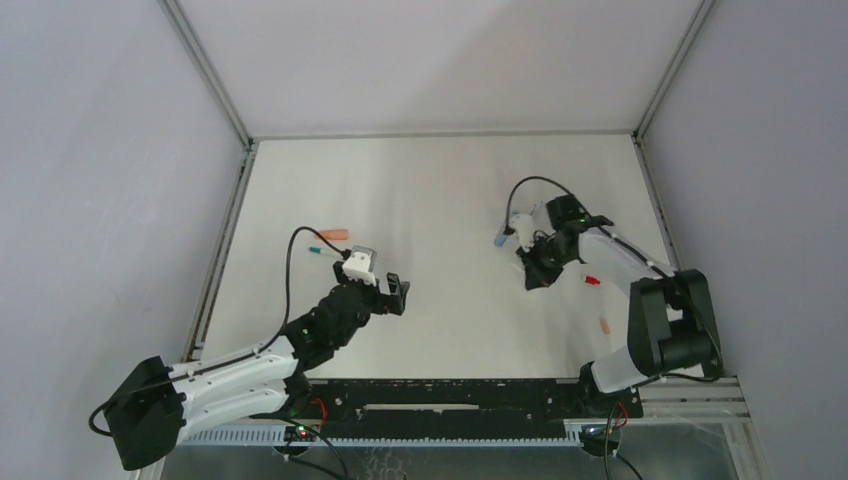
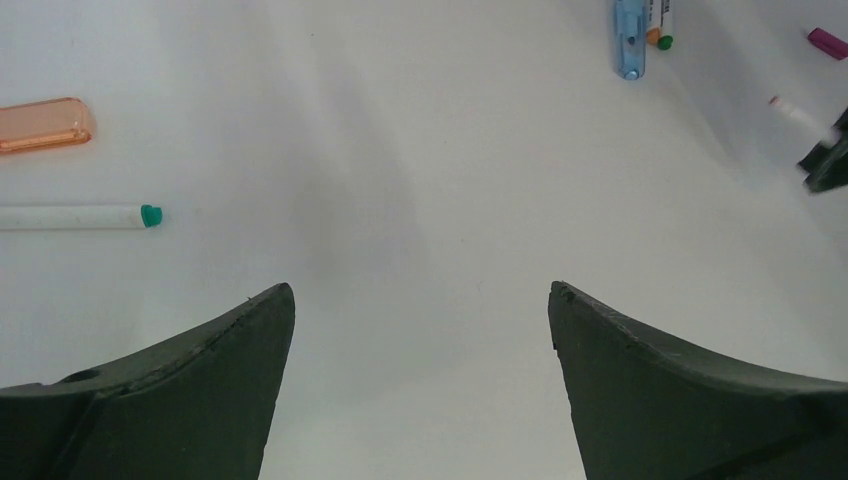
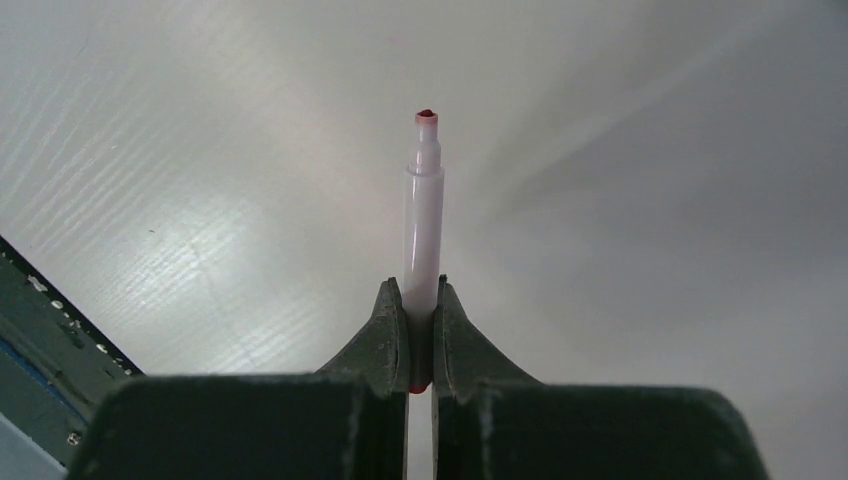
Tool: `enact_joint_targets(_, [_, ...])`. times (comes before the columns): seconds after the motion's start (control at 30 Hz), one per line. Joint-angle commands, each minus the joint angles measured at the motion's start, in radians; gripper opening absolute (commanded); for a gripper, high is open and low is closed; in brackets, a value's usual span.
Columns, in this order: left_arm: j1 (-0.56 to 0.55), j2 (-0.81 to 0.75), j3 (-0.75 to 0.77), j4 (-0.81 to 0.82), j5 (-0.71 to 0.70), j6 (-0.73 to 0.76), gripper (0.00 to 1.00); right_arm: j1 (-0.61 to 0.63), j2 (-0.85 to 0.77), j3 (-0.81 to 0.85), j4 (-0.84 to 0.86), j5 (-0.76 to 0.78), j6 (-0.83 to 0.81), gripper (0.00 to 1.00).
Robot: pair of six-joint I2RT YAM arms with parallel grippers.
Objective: Insert the pens into the pen caps
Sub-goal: Pick up the pen cap from the center of the board.
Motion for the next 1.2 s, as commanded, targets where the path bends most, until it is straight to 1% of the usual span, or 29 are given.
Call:
enact_joint_targets(0.0, [0.008,-0.013,0.056,0.027,-0.004,0.021,1.00,-0.185,-0.123,0.033,-0.030,-0.062,-0.024,0.01])
enact_joint_targets(0.03, [0.009,-0.014,0.055,0.031,-0.003,0.021,1.00,-0.276,-0.147,0.033,-0.032,-0.079,-0.030,0.01])
enact_joint_targets(0.13, [0.012,-0.020,0.048,0.035,0.003,0.022,1.00,-0.455,-0.199,0.033,-0.050,-0.120,-0.095,0.01])
enact_joint_targets(0.23, [0.015,-0.032,0.040,0.037,0.007,0.025,1.00,-0.562,-0.206,0.033,-0.107,-0.129,-0.282,0.01])
enact_joint_targets(0.33, [0.024,-0.044,0.028,0.045,0.020,0.025,1.00,-0.617,-0.183,0.033,-0.153,-0.133,-0.476,0.01])
enact_joint_targets(0.43, [0.031,-0.050,0.021,0.054,0.028,0.019,1.00,-0.627,-0.148,0.033,-0.168,-0.156,-0.637,0.01])
enact_joint_targets(0.53, [0.035,-0.055,0.018,0.056,0.031,0.016,1.00,-0.611,-0.105,0.034,-0.153,-0.144,-0.721,0.00])
enact_joint_targets(0.7, [0.044,-0.066,0.006,0.057,0.035,0.013,1.00,-0.578,-0.005,0.087,-0.145,-0.087,-0.737,0.00])
enact_joint_targets(0.87, [0.058,-0.070,0.001,0.062,0.052,0.008,1.00,-0.544,0.049,0.091,-0.120,0.003,-0.746,0.00])
enact_joint_targets(1.17, [0.082,-0.075,-0.007,0.067,0.080,-0.002,1.00,-0.546,0.114,0.115,-0.137,0.047,-0.739,0.00])
